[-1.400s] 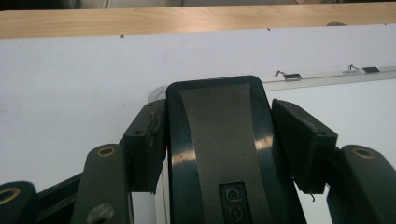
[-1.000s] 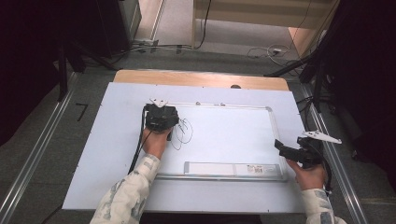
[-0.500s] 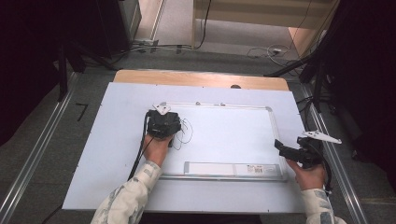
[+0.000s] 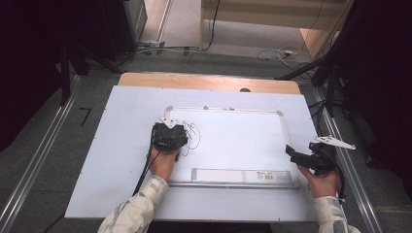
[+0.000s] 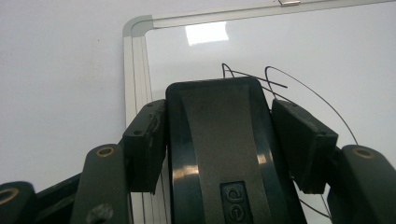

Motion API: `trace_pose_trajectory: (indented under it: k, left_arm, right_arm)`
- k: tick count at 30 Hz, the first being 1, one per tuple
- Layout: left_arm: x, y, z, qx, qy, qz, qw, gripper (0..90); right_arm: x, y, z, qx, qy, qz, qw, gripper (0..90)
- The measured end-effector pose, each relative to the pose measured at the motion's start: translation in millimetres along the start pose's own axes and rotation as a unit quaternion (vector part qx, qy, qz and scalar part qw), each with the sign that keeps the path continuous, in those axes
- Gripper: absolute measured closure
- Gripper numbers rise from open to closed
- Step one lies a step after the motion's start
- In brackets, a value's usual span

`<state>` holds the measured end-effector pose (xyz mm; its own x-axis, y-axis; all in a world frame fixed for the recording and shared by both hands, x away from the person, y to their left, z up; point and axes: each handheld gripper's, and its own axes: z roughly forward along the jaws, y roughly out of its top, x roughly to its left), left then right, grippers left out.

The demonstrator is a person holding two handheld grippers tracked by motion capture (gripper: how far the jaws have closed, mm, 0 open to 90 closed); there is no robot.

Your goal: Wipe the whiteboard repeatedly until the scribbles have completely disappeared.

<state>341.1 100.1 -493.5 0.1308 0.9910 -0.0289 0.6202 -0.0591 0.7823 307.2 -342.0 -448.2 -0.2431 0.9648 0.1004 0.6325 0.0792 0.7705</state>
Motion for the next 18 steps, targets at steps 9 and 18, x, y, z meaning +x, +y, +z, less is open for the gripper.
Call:
trace_pose_trajectory:
  k: [9, 18]
  left_arm:
    - [-18.5, -2.3, -2.5, 0.002, -0.013, 0.020, 0.9997, 39.4]
    - [-30.6, -1.5, -0.9, 0.001, -0.015, 0.018, 0.9997, 39.4]
  right_arm:
    - [1.5, 0.6, 0.8, 0.000, 0.001, -0.003, 1.0000, 5.9]
    - [1.4, 0.8, 1.0, -0.001, 0.001, -0.003, 1.0000, 5.9]
